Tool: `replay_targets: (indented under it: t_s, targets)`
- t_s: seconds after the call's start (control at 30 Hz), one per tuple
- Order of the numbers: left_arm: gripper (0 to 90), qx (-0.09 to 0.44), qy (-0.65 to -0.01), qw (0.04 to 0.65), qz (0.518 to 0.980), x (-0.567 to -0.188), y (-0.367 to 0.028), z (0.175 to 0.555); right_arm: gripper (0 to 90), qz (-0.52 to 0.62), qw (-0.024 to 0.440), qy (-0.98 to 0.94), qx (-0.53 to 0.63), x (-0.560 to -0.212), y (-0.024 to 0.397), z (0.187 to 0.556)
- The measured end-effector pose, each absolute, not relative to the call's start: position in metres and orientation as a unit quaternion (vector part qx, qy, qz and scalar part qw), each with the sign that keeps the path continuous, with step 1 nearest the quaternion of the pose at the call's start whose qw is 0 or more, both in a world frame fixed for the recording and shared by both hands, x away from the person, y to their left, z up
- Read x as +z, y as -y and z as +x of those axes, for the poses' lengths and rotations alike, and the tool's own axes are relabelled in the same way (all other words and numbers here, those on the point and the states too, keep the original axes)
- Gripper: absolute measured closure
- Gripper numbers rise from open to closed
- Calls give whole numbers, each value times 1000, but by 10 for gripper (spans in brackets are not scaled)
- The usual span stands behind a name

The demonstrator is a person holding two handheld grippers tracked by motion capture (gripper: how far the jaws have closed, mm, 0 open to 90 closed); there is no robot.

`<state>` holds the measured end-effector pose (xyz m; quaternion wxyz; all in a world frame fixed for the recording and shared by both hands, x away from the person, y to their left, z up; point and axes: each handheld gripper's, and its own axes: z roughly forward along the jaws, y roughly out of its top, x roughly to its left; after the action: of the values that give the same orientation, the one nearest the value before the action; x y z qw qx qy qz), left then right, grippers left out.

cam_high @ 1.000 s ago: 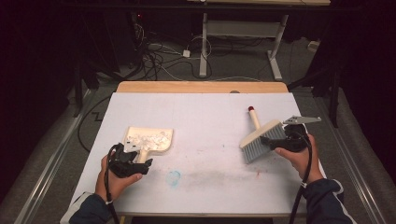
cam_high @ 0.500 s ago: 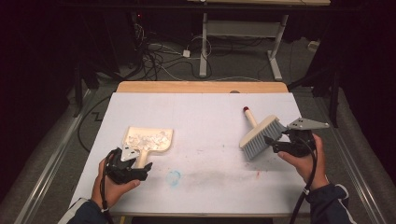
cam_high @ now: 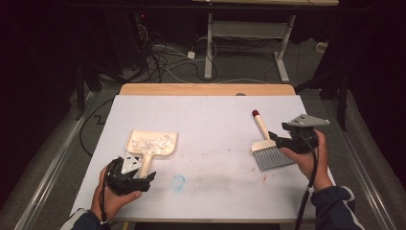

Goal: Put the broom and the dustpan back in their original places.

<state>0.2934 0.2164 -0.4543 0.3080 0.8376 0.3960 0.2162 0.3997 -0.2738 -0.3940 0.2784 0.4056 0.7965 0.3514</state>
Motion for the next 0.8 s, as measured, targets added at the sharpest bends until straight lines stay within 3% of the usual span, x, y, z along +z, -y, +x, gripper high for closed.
replay_targets:
  t_s: [0.23, 0.43, 0.63, 0.8]
  targets:
    - [219, 220, -388, 301, 843, -457, -211, 294, 502, 442, 252, -813, 284, -437, 257, 456]
    - [220, 217, -382, 298, 848, -459, -209, 295, 565, 467, 255, -814, 233, -458, 253, 469]
    - [220, 221, -383, 294, 847, -459, -208, 295, 612, 499, 226, -798, 251, -462, 266, 471]
    - [217, 227, -382, 293, 846, -458, -209, 295, 600, 508, 220, -793, 255, -462, 269, 470]
